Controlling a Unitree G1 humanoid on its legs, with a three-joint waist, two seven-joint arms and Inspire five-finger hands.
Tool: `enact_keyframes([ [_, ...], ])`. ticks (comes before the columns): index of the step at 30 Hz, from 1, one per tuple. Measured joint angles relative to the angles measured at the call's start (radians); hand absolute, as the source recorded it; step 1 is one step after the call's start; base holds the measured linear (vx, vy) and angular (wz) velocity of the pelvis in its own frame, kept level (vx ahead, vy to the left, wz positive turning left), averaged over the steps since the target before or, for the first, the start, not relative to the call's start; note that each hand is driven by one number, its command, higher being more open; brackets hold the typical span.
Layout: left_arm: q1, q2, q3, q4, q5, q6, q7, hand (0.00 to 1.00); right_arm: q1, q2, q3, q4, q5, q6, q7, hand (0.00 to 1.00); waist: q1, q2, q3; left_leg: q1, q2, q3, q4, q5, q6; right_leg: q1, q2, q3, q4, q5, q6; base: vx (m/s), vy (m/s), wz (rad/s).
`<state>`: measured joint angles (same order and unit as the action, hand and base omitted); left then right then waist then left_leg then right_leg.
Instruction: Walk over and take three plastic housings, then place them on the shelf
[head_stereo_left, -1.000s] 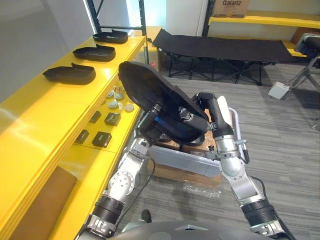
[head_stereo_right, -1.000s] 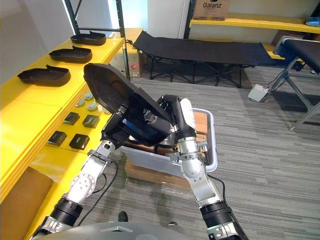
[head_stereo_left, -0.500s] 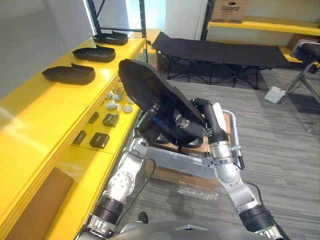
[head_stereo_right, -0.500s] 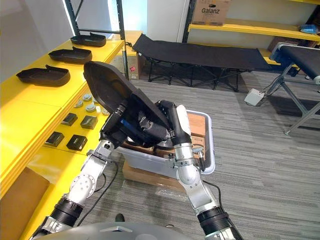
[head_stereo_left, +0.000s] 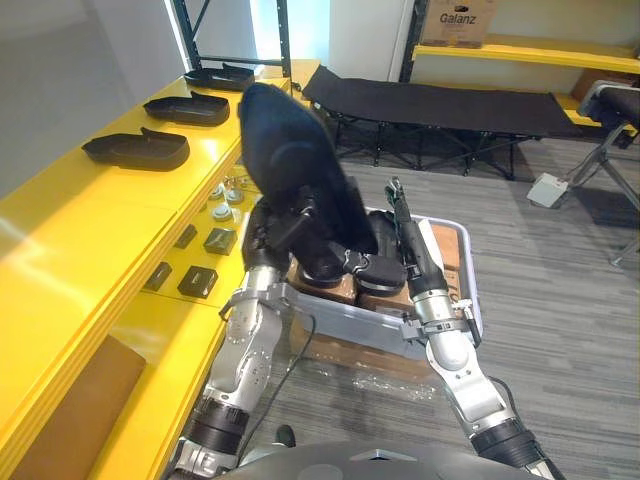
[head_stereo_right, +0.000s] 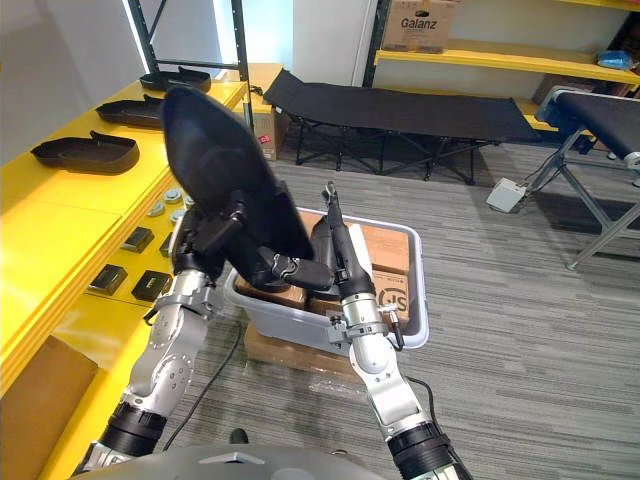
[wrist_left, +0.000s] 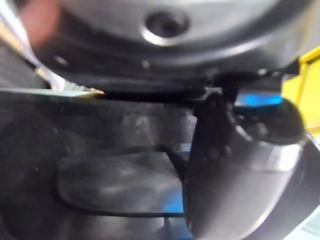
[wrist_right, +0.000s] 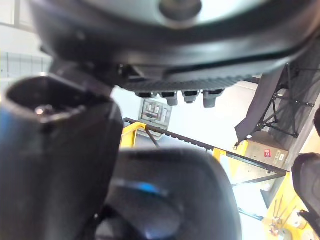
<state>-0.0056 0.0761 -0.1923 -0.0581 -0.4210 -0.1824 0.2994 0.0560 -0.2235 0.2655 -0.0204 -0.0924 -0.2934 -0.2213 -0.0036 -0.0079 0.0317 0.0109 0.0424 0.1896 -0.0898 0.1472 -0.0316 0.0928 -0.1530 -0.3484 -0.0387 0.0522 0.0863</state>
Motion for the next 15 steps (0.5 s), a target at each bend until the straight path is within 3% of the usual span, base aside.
enact_keyframes([
  [7, 0.058, -0.001, 0.122, 0.0, 0.194, -0.093, 0.149, 0.0, 0.103, 0.069, -0.104, -0.037, 0.159, 0.045, 0.02, 1.0, 0.002, 0.0, 0.0, 0.0, 0.001, 0.006, 0.0, -0.004, -0.004, -0.006, -0.001, 0.011, 0.0, -0.004, 0.0, 0.0, 0.0, -0.02],
  [9, 0.068, -0.001, 0.143, 0.0, 0.199, -0.122, 0.162, 0.0, 0.147, 0.09, -0.142, -0.035, 0.266, 0.048, 0.06, 1.0, 0.0, 0.0, 0.0, 0.0, 0.003, 0.018, 0.0, -0.007, -0.004, -0.007, -0.001, 0.025, 0.001, -0.004, 0.0, 0.02, 0.007, -0.15],
  [15, 0.16, -0.001, 0.21, -0.012, 0.195, -0.146, 0.145, 0.0, 0.211, 0.105, -0.215, -0.02, 0.322, 0.048, 0.157, 1.0, -0.026, 0.002, 0.0, 0.001, 0.006, 0.042, 0.0, -0.015, -0.006, -0.022, 0.0, 0.047, 0.001, -0.004, 0.001, 0.02, 0.007, -0.16],
])
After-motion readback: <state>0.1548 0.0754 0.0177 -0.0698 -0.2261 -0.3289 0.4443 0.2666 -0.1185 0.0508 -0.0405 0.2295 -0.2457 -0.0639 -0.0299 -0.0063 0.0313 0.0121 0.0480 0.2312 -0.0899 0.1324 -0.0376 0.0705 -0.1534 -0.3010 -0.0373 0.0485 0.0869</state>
